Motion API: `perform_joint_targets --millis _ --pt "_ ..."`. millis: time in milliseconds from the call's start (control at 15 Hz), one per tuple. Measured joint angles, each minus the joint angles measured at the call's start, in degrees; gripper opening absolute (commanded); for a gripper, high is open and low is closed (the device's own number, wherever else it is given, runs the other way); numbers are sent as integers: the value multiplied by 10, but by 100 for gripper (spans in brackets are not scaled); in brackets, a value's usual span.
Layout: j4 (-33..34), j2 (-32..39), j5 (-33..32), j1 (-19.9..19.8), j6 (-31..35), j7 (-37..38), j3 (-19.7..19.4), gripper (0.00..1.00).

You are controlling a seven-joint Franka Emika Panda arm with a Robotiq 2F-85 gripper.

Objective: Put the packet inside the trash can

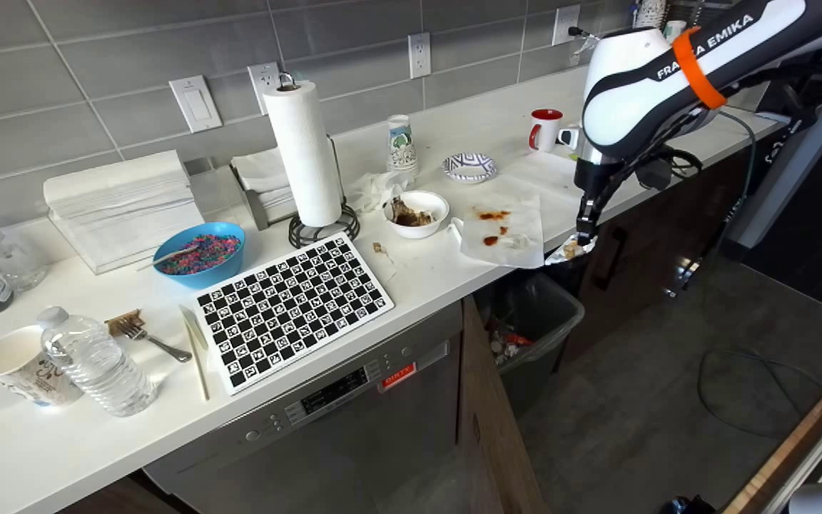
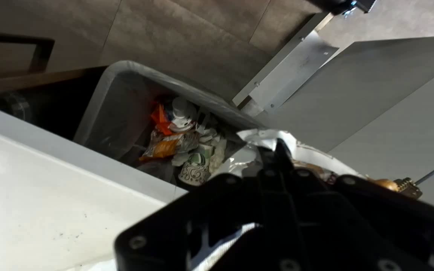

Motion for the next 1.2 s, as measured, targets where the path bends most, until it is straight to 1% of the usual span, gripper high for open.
perform_joint_targets --millis 200,333,533,667,800,933,1067,1200 --pt "-42 10 6 3 104 -14 0 1" --pt "-66 22 34 4 168 -33 2 1" --pt "-93 47 109 2 261 -84 14 1" --pt "-102 66 172 -6 310 -128 36 1" --pt "-105 82 237 -22 341 -173 68 1" --pt "-105 96 291 -36 356 -214 97 1" --pt "-104 108 332 -50 365 -247 120 1" --pt "-104 119 358 -62 371 -268 136 1"
